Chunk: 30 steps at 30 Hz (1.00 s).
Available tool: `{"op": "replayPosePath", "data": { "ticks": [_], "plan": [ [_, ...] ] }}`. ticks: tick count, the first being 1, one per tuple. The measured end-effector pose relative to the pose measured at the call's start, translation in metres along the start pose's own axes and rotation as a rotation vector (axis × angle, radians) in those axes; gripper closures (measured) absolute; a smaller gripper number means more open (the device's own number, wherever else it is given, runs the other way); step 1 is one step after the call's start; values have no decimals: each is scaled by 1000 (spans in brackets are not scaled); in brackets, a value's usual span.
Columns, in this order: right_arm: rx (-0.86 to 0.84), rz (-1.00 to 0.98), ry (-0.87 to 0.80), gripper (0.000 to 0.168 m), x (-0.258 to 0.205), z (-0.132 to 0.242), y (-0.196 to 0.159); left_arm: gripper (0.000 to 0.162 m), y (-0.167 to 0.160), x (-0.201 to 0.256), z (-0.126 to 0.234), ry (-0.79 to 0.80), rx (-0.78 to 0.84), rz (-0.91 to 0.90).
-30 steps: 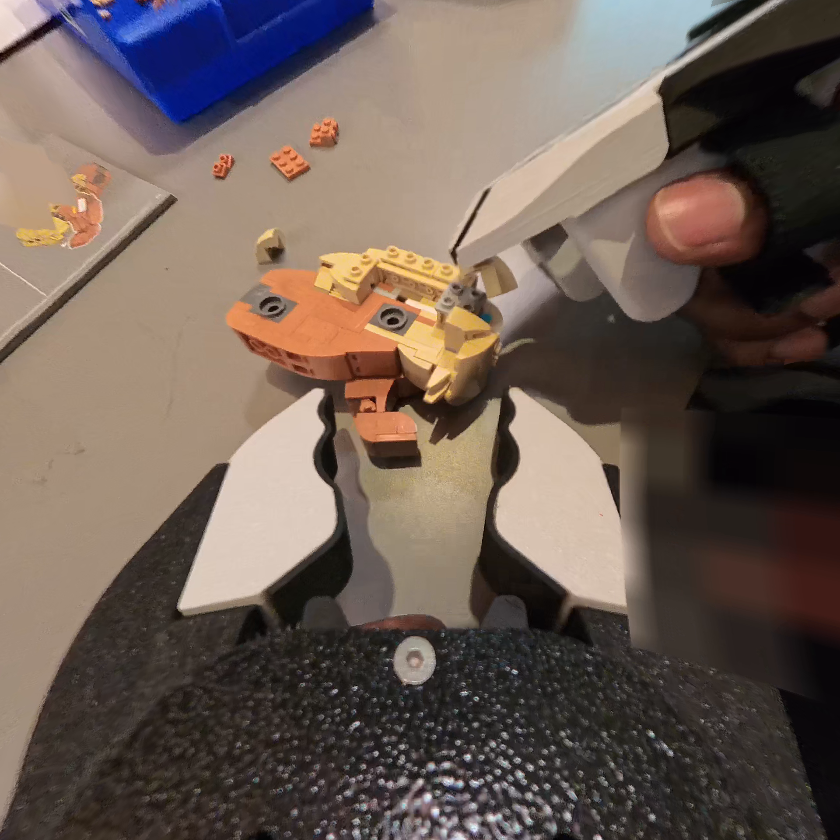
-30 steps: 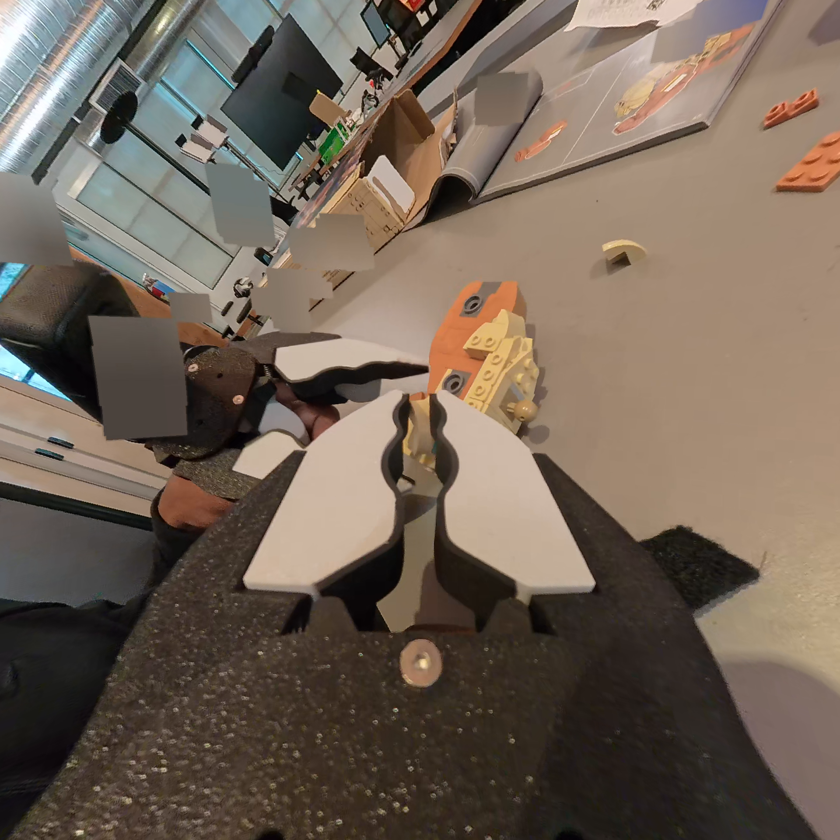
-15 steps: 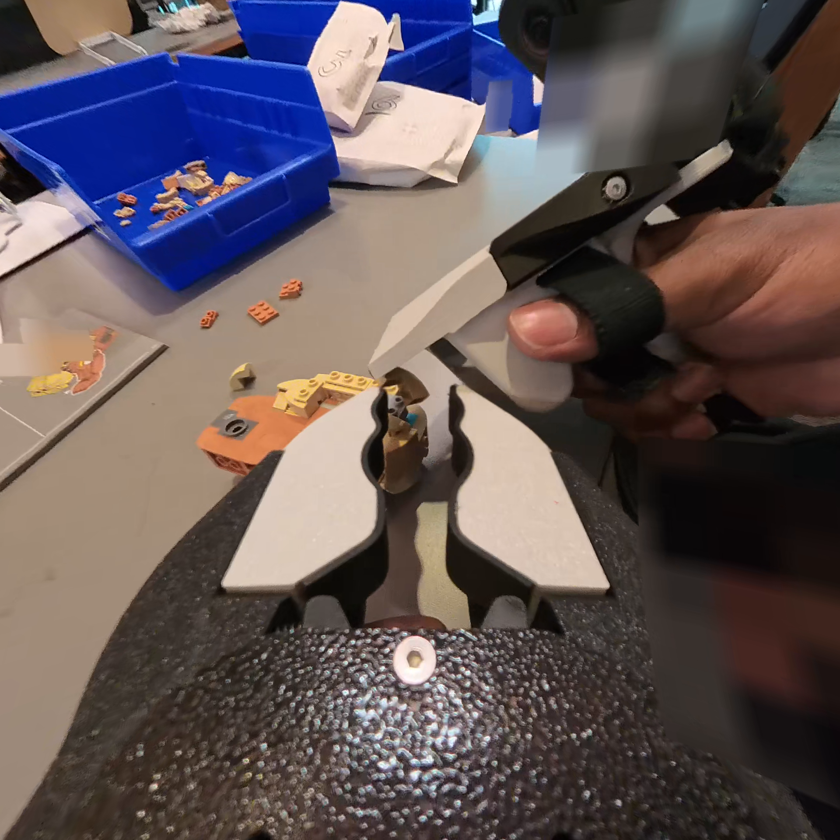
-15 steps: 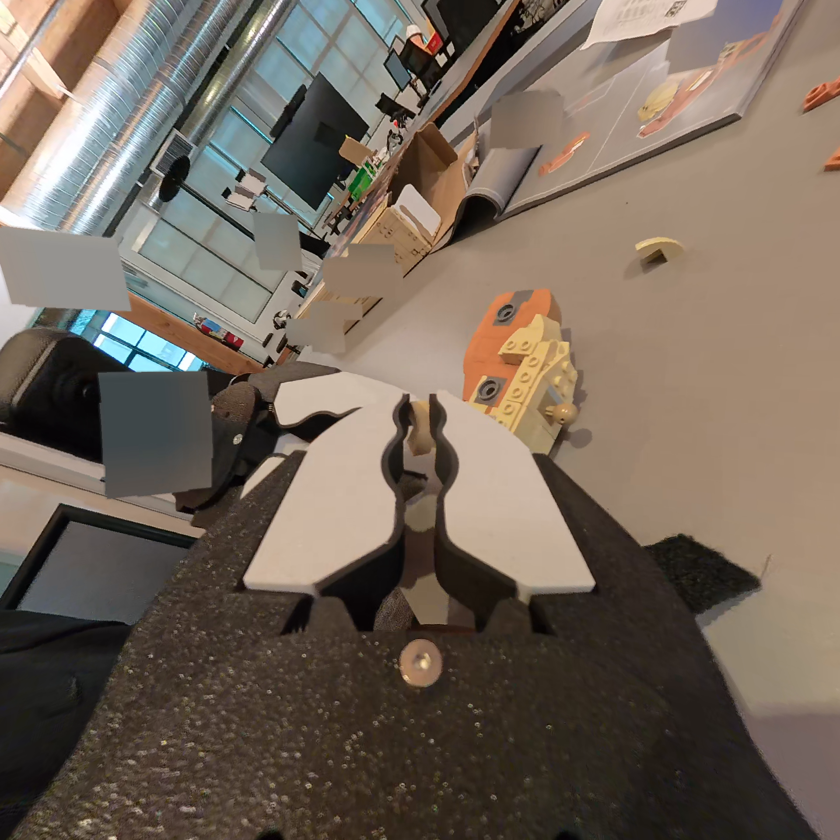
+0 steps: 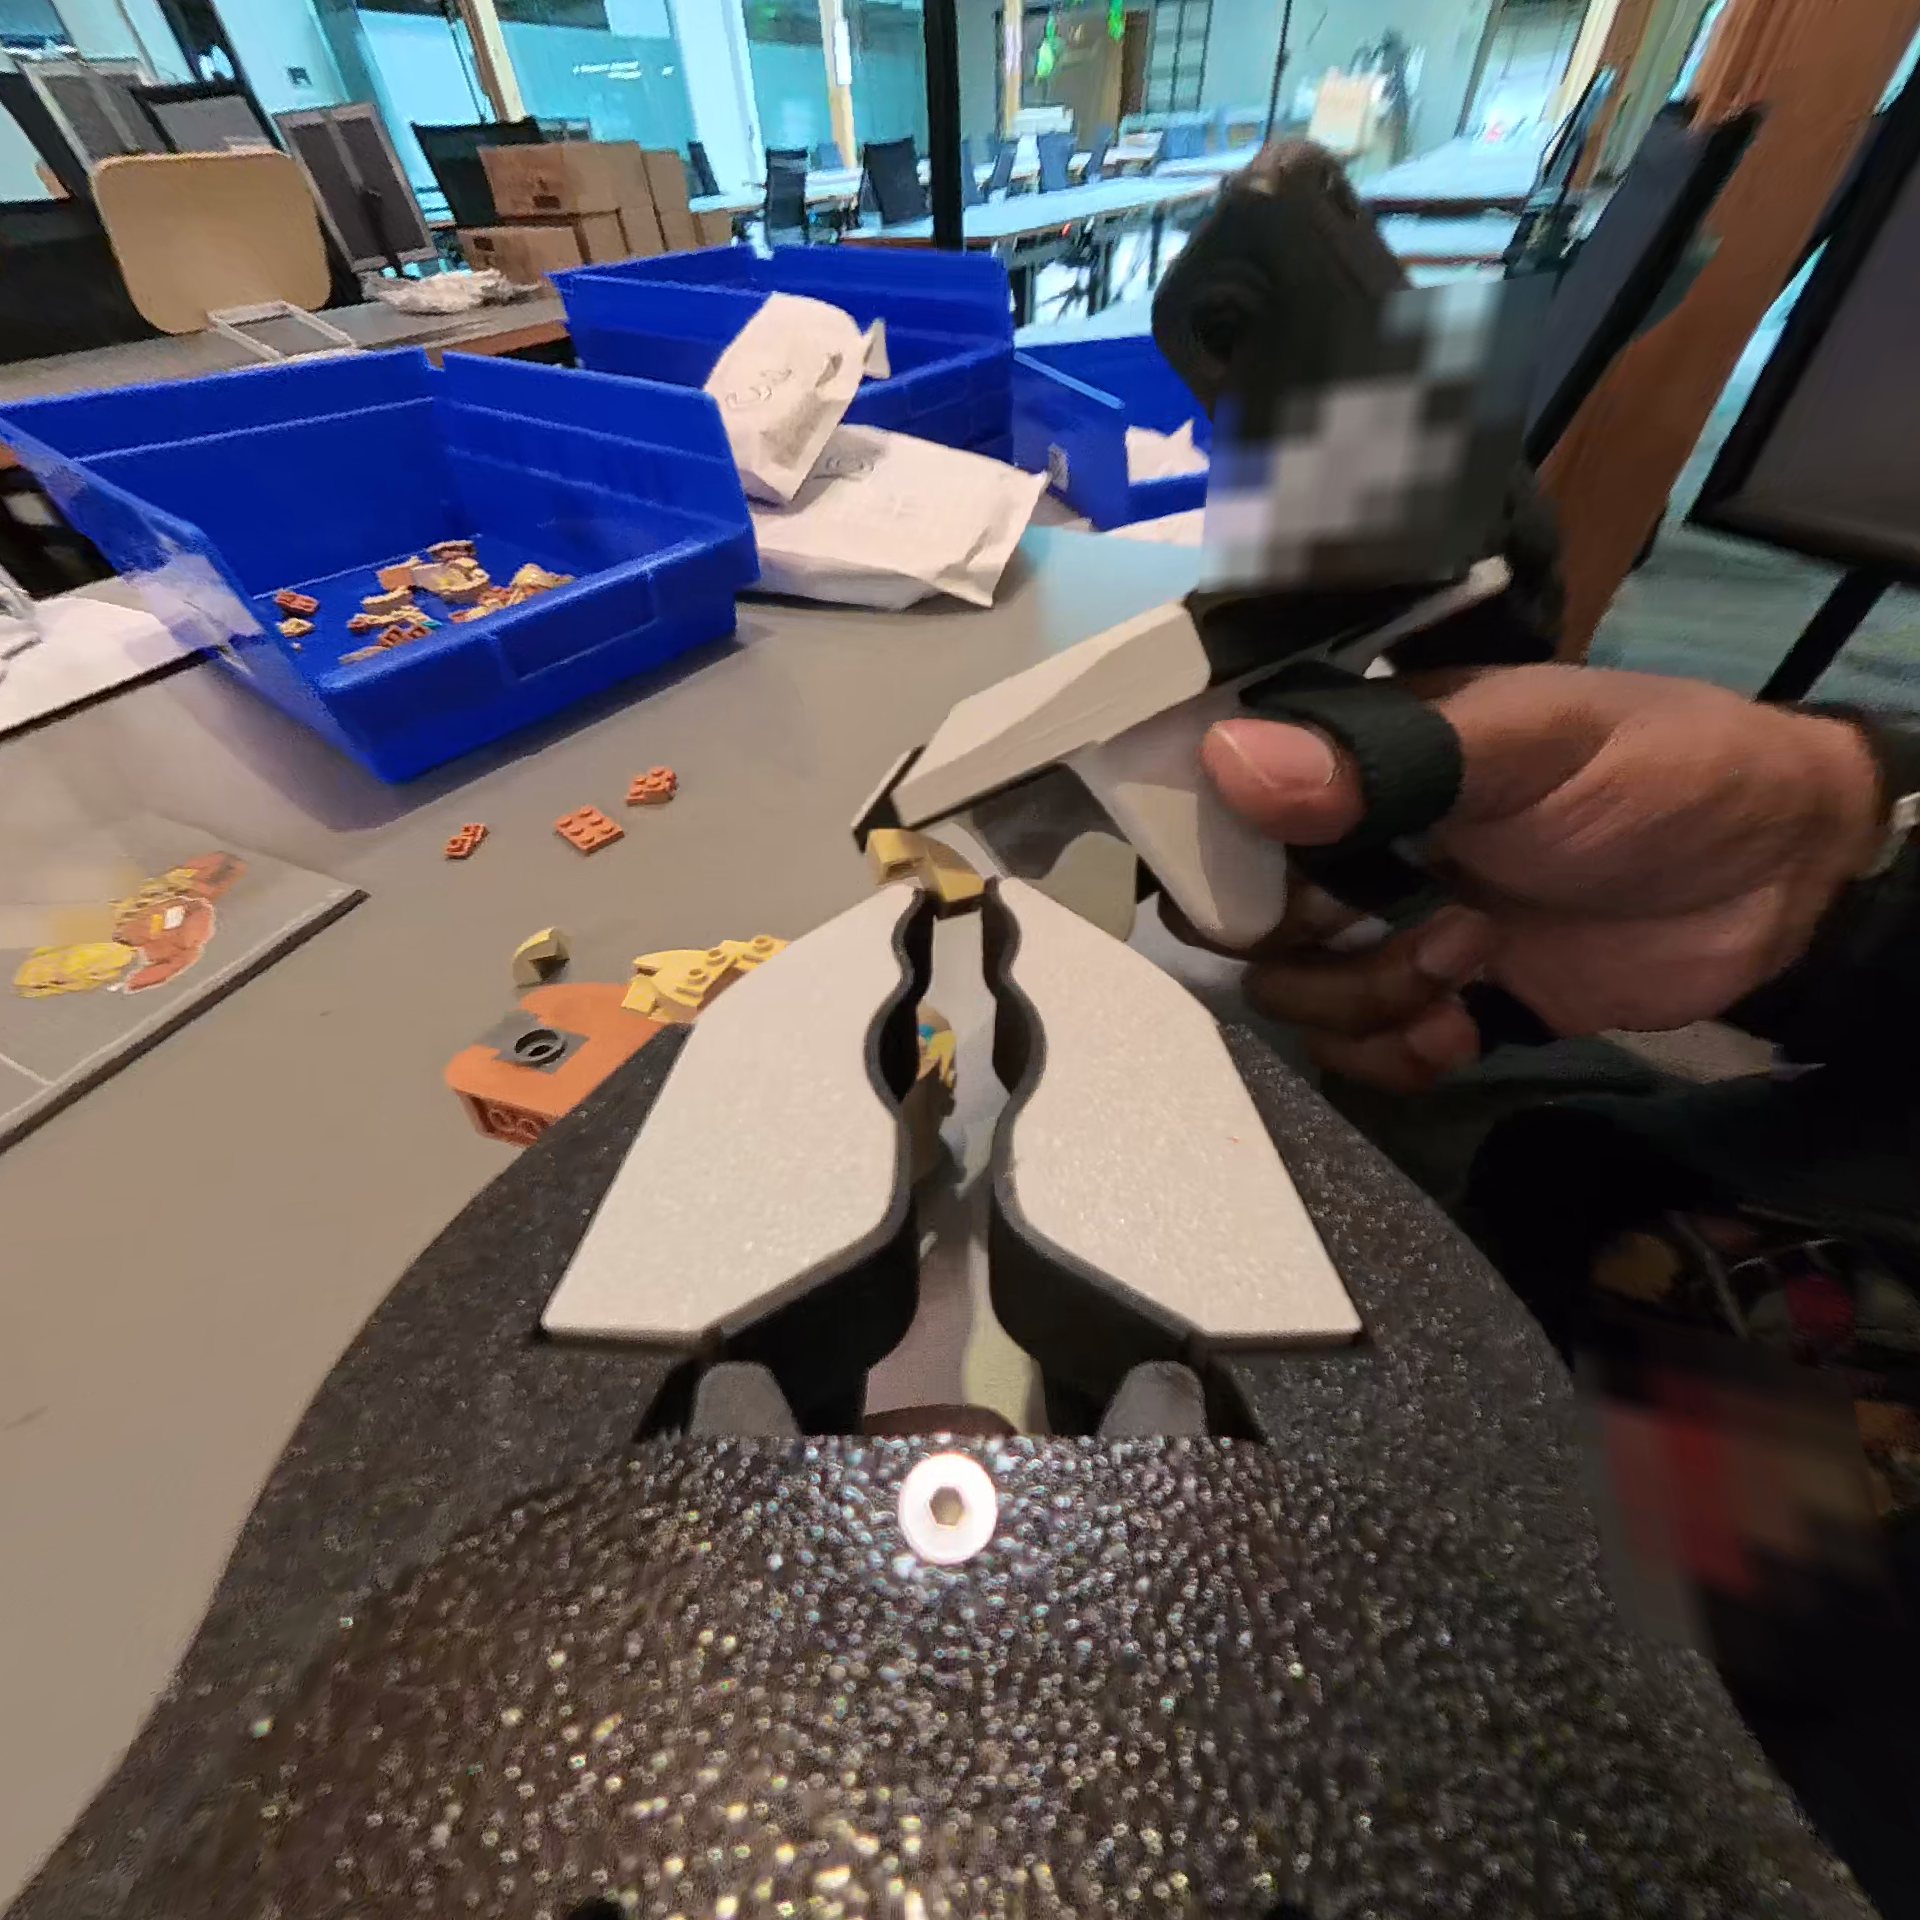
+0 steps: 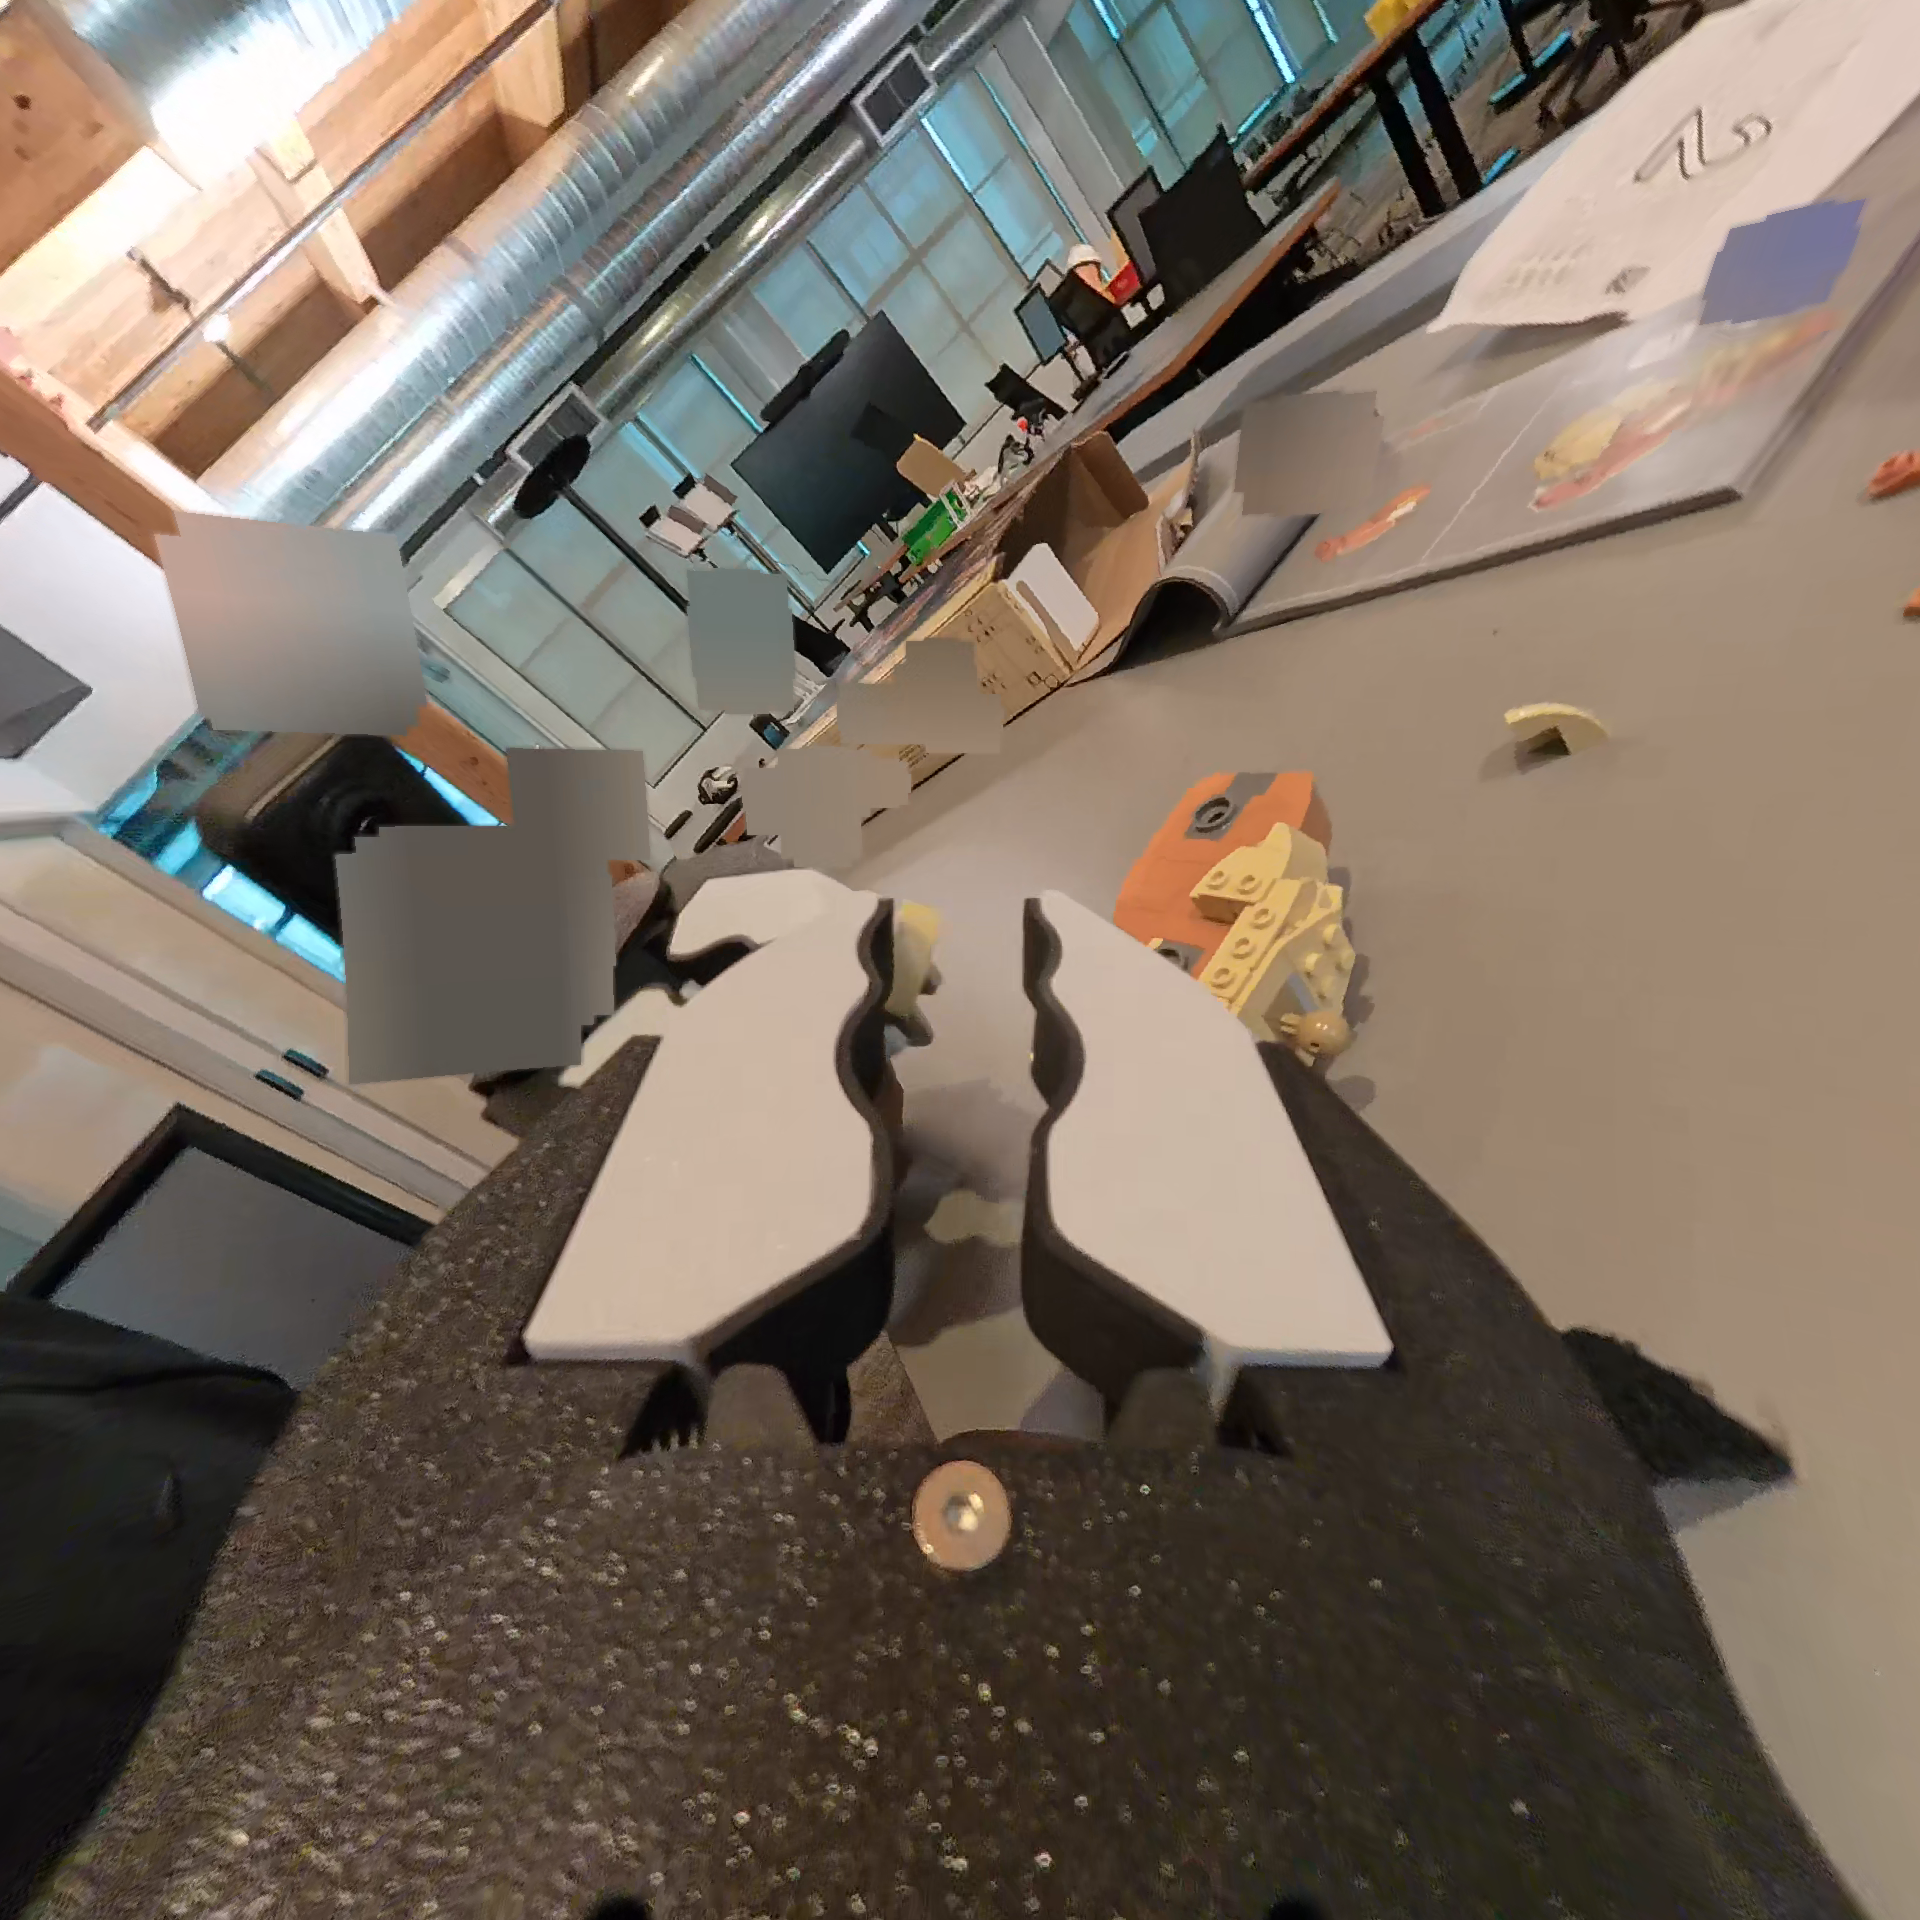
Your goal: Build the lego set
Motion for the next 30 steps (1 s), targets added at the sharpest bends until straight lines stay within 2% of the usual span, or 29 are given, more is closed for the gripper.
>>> {"op": "replayPosePath", "data": {
  "ticks": [5, 11, 17, 22, 30],
  "plan": [
    [-78, 161, 151, 139, -8, 5, 6, 153, 2, -5, 10, -149, 96, 79],
    [-156, 425, 288, 144, -25, 11, 14, 153, 4, -1, 15, -337, 177, 40],
    [-220, 626, 358, 144, -35, 15, 17, 153, 5, -1, 16, -439, 204, 35],
    [-275, 702, 385, 144, -38, 13, 15, 153, 6, 0, 17, -519, 227, 29],
    [-304, 666, 450, 151, -39, 12, 14, 153, 6, -1, 15, -616, 219, 38]
  ]
}}
Point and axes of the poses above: each gripper's, where its closed fingertips meet, z back along the fingers, y out of its top, x = y × z across the jaws, the point moved 9 cm from there along z, back along the fingers, and after that the axes turned 1 degree about y, right-handed, at the moved point
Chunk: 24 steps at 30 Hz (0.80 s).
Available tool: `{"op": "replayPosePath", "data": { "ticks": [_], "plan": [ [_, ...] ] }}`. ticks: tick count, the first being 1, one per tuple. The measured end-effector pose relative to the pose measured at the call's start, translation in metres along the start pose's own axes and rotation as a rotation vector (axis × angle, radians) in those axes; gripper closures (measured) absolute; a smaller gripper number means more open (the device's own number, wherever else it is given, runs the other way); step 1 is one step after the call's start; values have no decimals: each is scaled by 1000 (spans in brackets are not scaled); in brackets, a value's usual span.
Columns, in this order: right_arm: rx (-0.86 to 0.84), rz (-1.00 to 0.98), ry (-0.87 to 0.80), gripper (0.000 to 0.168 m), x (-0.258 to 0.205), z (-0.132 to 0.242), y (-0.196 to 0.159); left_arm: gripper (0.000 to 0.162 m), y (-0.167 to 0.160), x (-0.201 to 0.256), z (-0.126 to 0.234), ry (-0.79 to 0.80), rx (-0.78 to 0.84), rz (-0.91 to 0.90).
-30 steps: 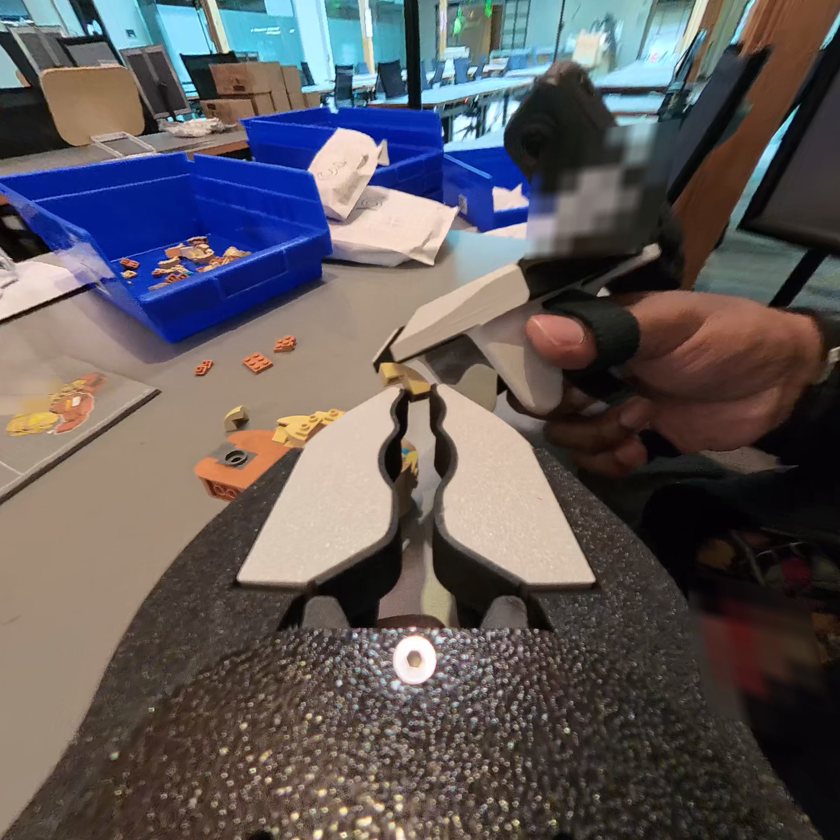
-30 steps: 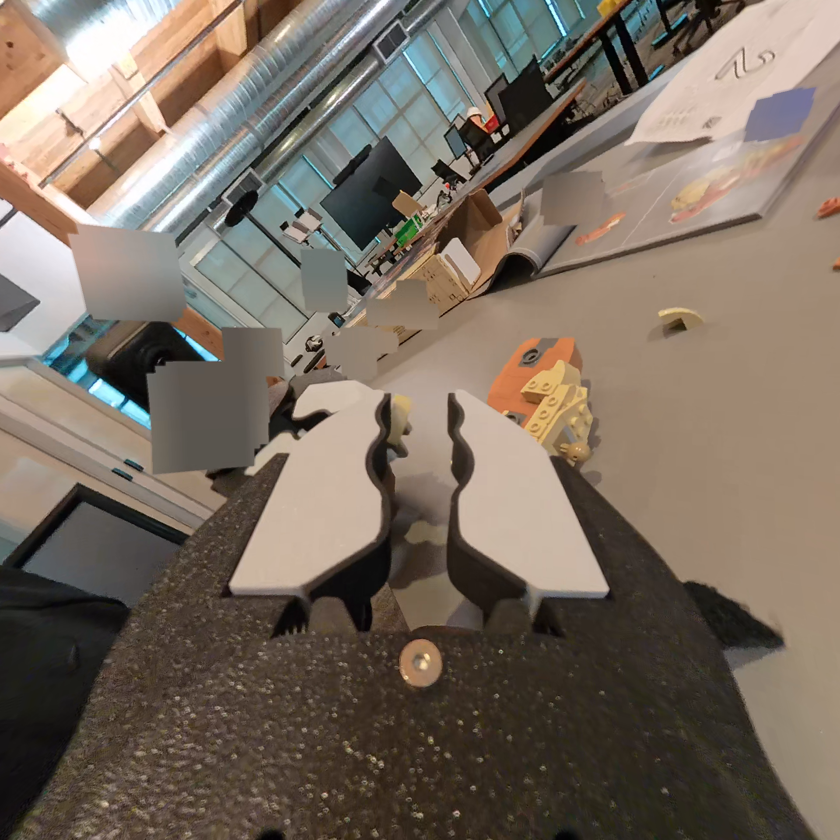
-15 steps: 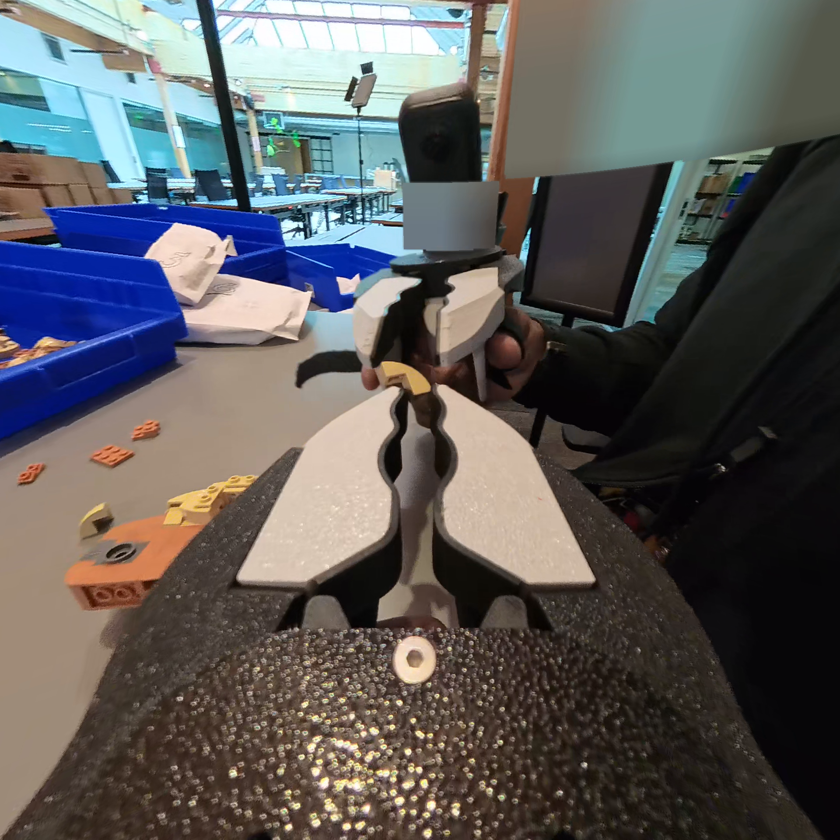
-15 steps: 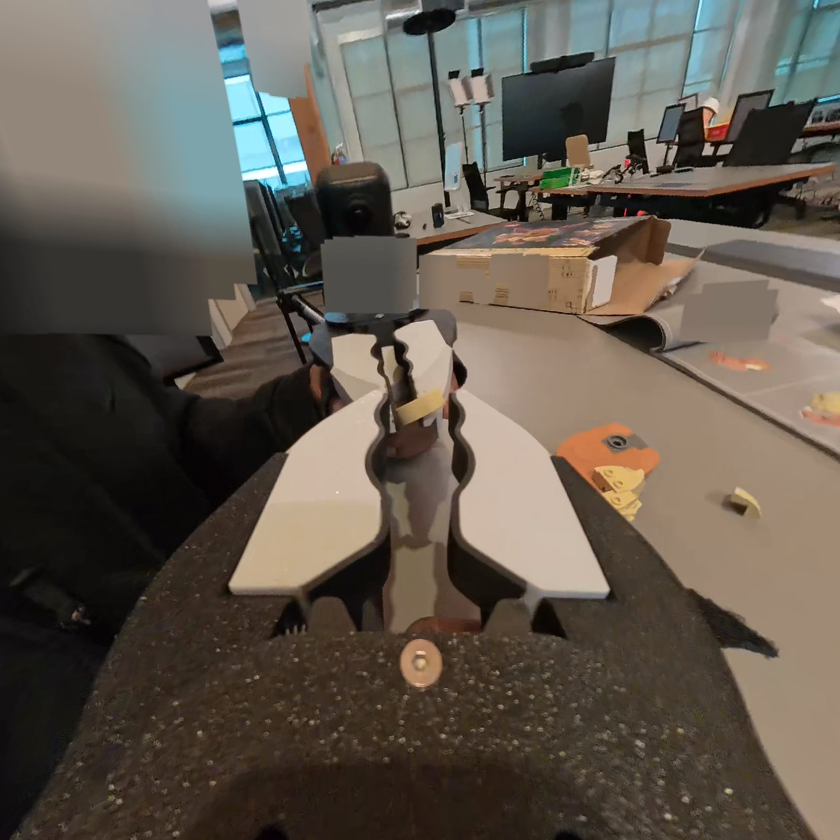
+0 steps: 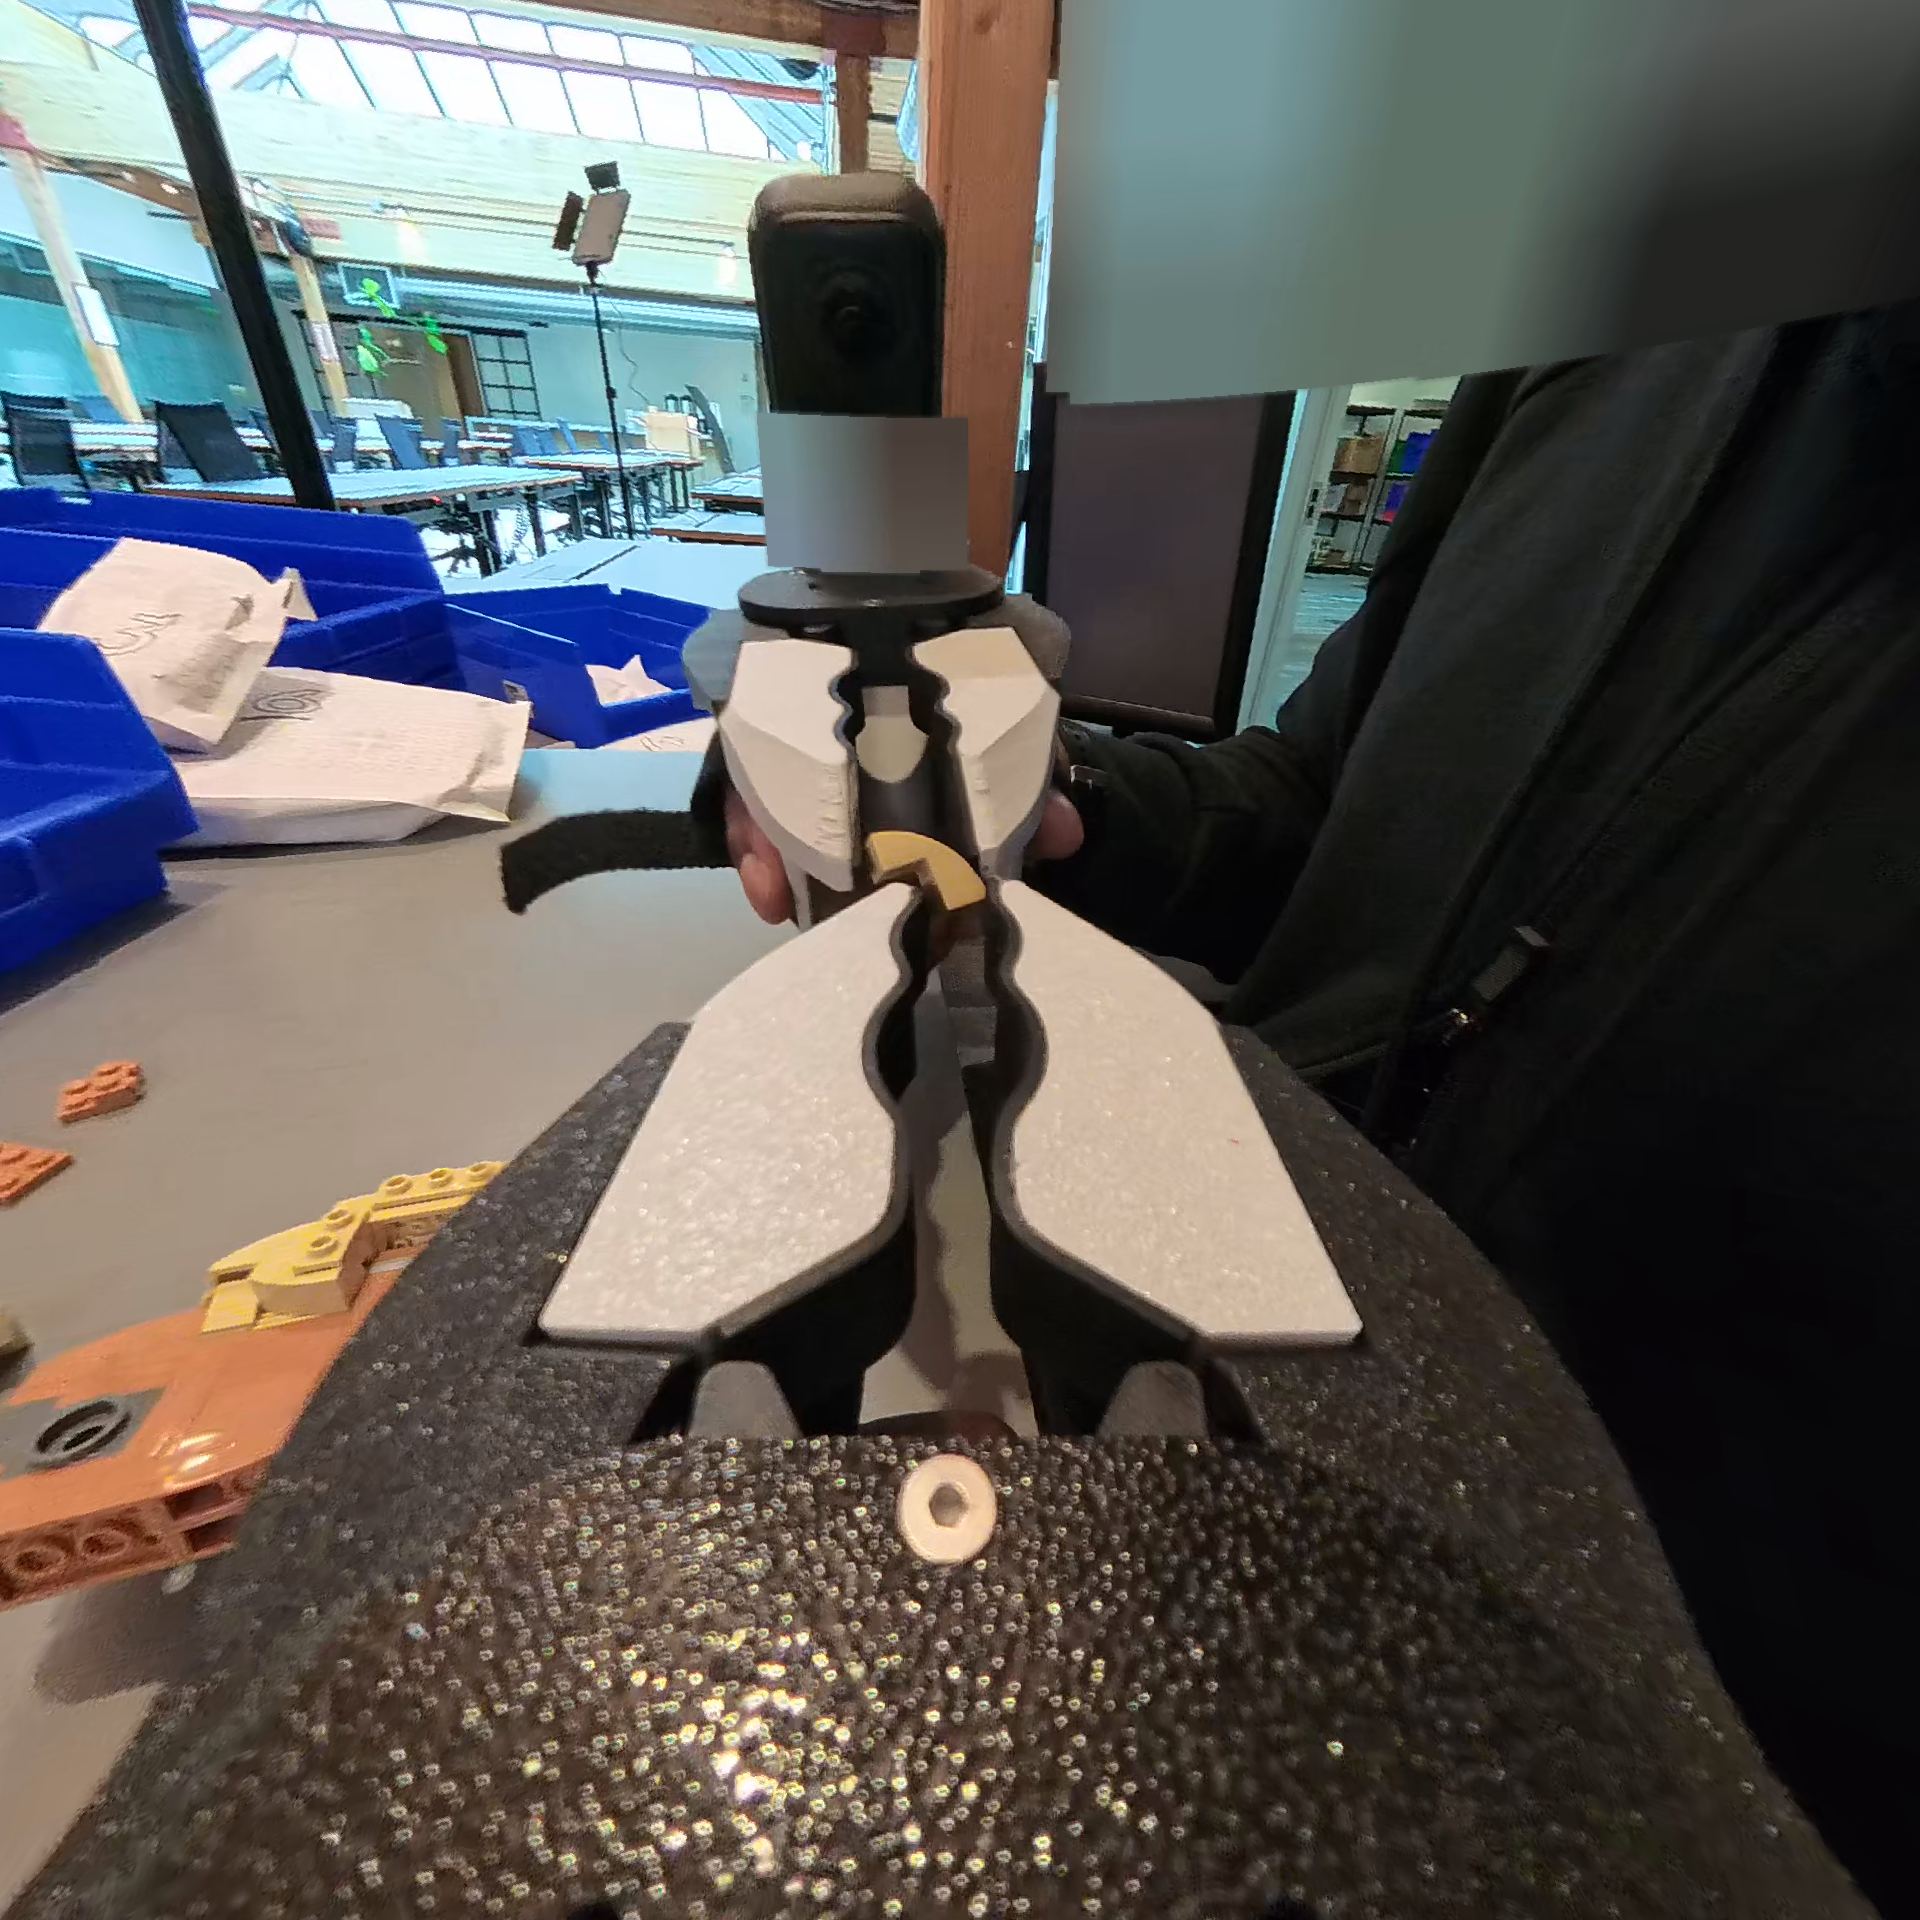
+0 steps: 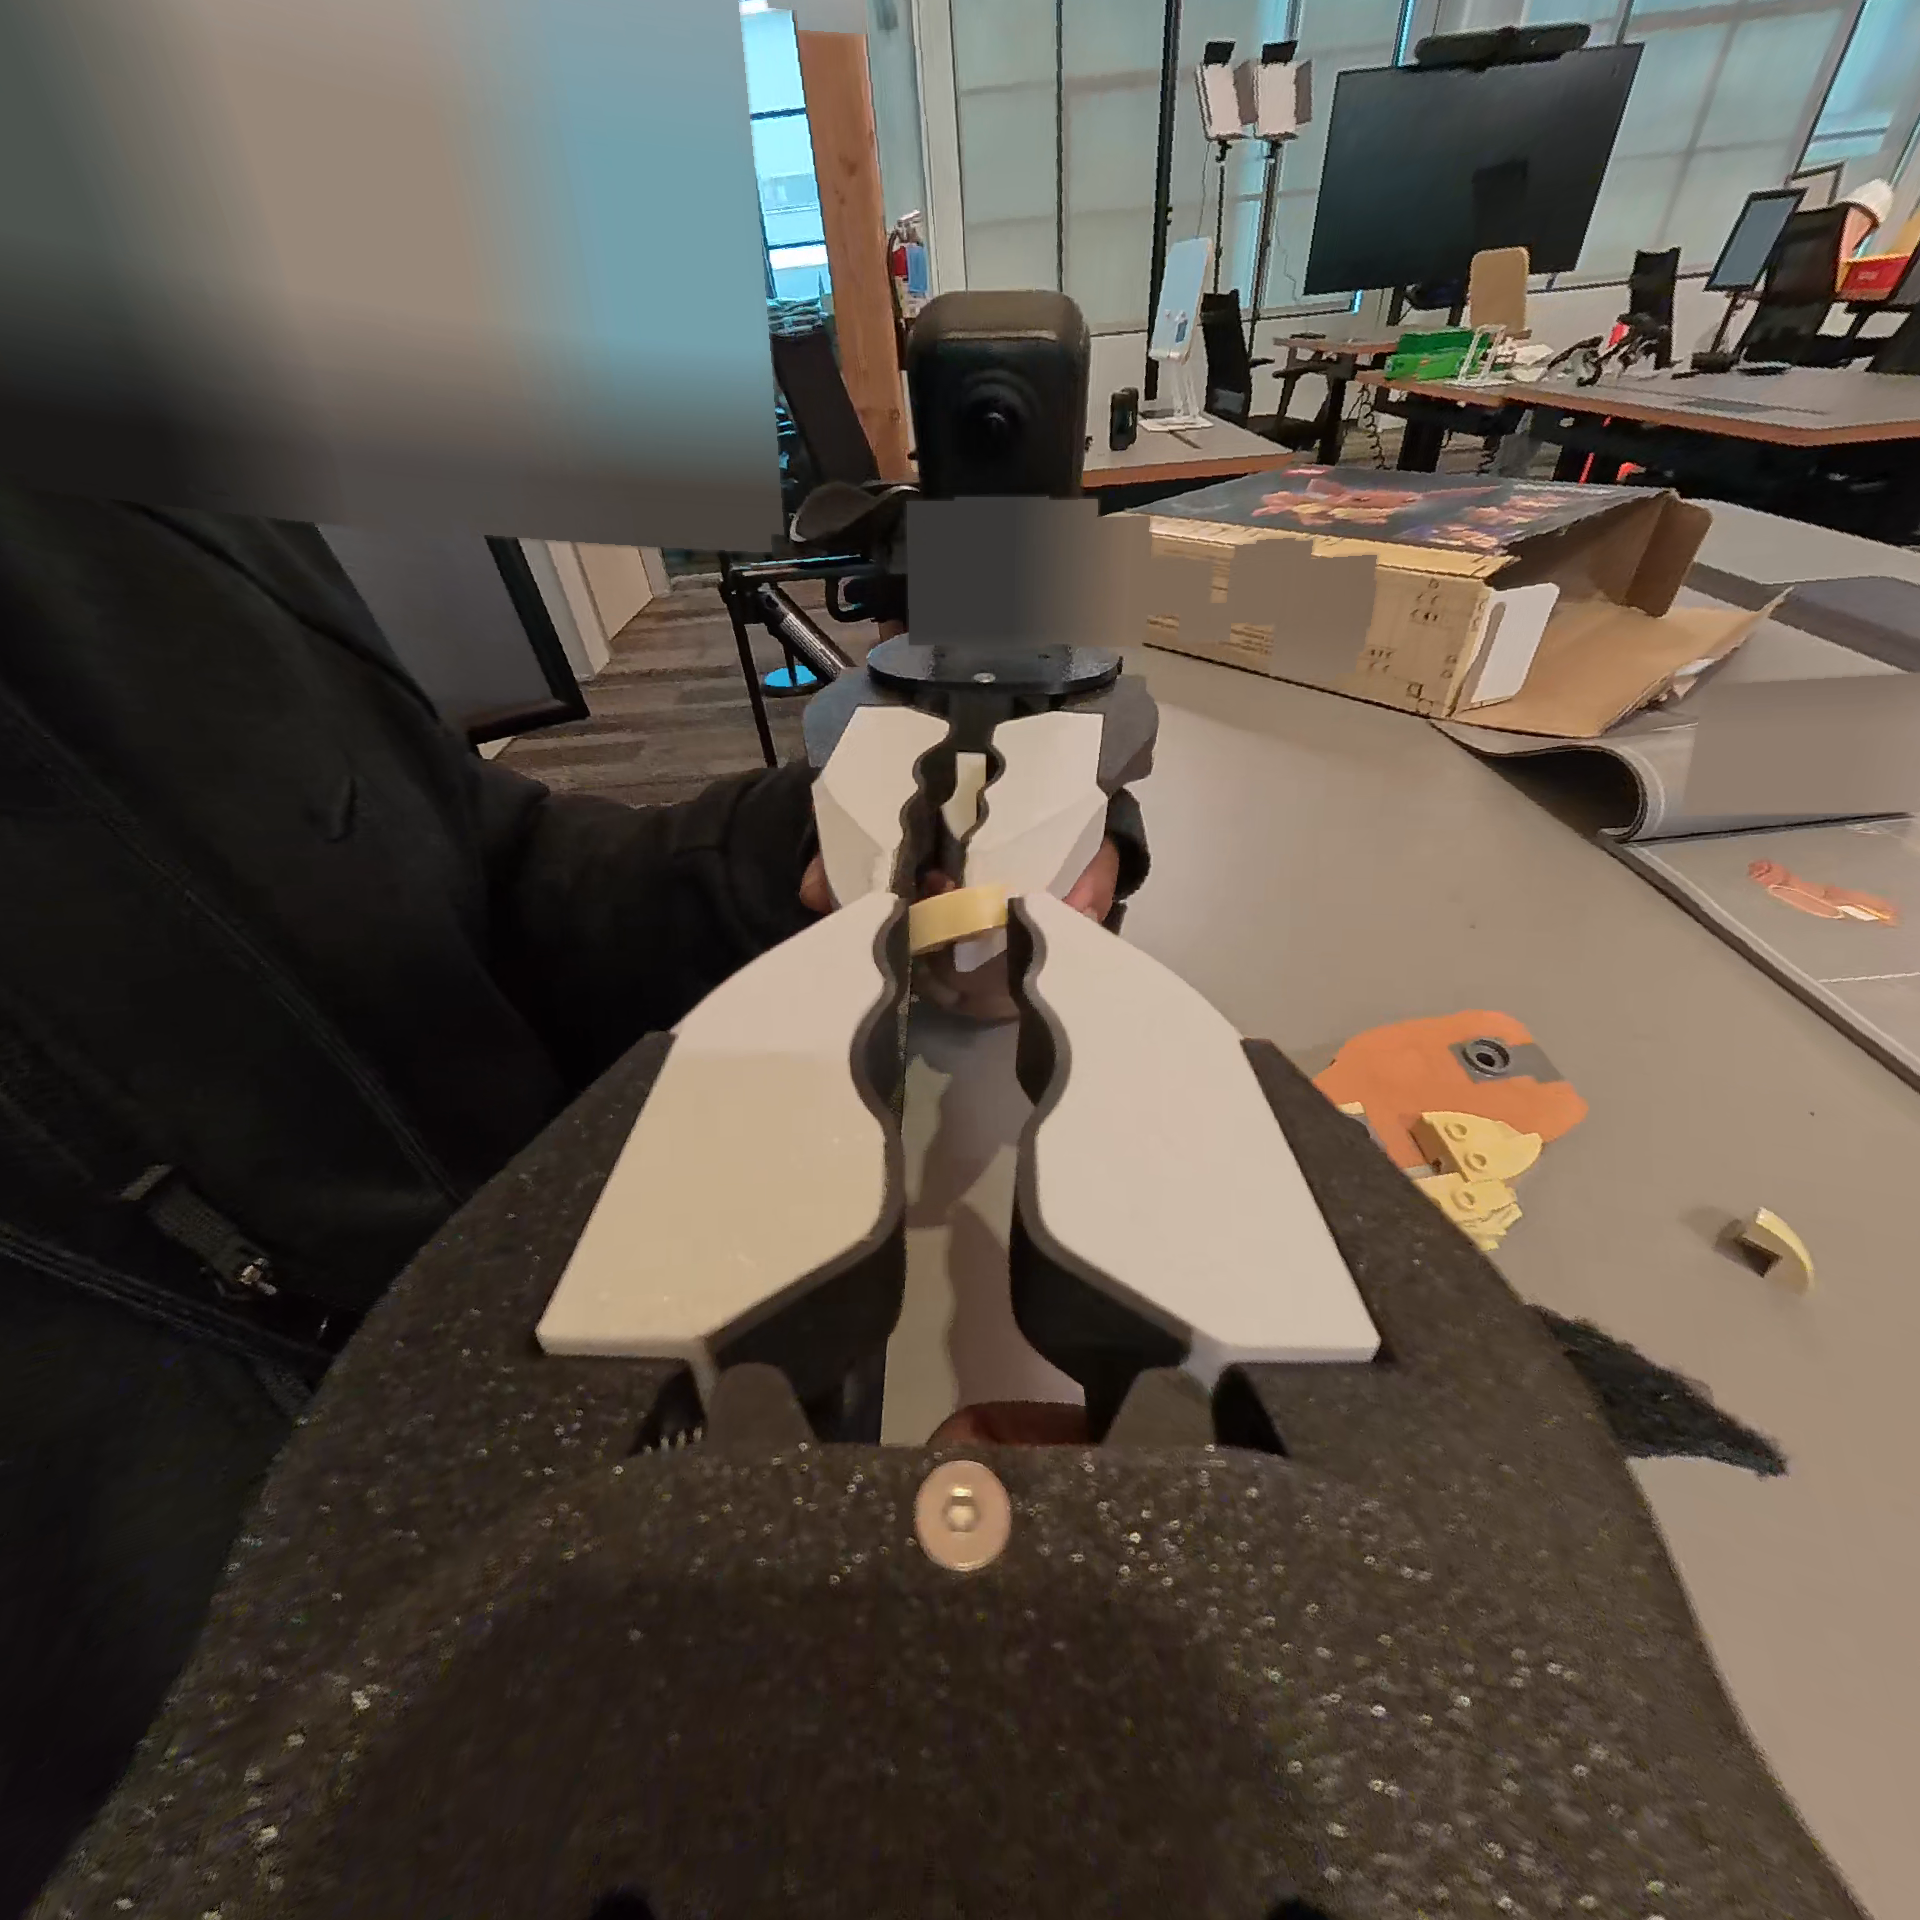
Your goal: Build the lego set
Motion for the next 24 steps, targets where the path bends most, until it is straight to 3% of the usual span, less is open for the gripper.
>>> {"op": "replayPosePath", "data": {
  "ticks": [8, 23, 24],
  "plan": [
    [40, -49, -9, 159, 7, 7, -2, 155, -1, -6, 1, 36, -49, 13],
    [36, -106, -10, 159, 8, 5, -8, 156, -6, -3, -10, 138, -150, -95],
    [36, -111, -13, 158, 8, 5, -8, 162, -6, -3, -10, 141, -150, -96]
  ]
}}
Point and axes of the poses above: each gripper's, where its closed fingertips meet, z back along the fingers, y out of its top, x = y × z across the jaws, the point moved 9 cm from there along z, back along the fingers, and after that the axes turned 1 degree about y, right-handed, at the moved point
